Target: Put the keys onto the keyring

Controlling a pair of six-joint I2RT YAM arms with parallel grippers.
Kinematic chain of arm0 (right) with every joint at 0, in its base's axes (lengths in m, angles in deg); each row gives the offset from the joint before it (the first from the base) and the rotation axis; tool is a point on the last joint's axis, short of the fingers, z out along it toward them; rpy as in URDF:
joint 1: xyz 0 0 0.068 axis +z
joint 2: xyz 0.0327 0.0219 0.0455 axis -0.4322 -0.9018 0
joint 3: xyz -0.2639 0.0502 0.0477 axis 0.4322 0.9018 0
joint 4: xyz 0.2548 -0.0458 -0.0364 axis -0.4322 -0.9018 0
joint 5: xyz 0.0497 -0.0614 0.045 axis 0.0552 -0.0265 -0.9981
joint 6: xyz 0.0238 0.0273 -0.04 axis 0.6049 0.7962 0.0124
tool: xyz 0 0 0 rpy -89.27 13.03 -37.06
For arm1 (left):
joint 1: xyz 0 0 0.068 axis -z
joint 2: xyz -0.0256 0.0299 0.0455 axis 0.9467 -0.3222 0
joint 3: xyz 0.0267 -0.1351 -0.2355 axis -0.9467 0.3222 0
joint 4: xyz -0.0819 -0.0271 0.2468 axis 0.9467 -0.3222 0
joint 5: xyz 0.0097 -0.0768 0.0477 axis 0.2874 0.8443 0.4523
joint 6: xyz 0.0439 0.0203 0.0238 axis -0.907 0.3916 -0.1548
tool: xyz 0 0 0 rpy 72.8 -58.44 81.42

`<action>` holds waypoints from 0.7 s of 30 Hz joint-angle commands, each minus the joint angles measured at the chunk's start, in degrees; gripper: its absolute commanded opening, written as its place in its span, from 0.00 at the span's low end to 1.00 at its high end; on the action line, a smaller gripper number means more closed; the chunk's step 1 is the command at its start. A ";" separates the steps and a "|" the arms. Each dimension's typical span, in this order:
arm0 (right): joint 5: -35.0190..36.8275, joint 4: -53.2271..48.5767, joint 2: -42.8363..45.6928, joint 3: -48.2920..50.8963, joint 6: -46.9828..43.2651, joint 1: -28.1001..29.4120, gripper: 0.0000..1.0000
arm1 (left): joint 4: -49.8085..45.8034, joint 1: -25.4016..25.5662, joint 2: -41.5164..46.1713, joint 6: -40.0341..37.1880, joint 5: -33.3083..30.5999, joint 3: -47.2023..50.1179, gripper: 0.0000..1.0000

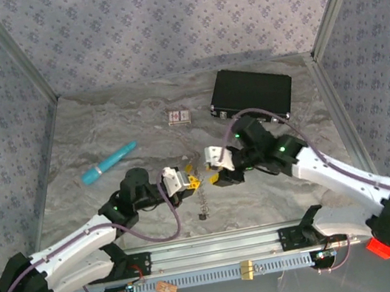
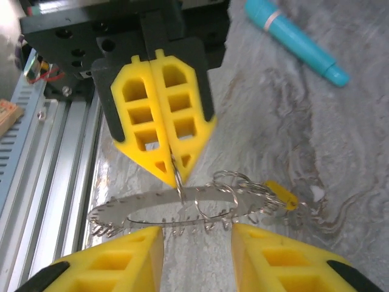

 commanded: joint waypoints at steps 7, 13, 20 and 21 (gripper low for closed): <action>-10.72 15.66 -0.34 6.32 8.25 -0.26 0.36 | 11.43 0.19 1.32 3.94 4.68 2.26 0.00; -10.69 15.98 -2.03 6.08 8.12 0.79 0.29 | 13.48 0.17 1.45 4.94 5.30 2.99 0.00; -10.00 14.58 -2.98 5.46 7.05 1.38 0.21 | 14.42 0.16 1.90 5.37 5.56 3.43 0.00; -9.87 14.19 -3.15 5.30 6.79 1.41 0.21 | 14.47 0.19 1.97 5.40 5.56 3.43 0.00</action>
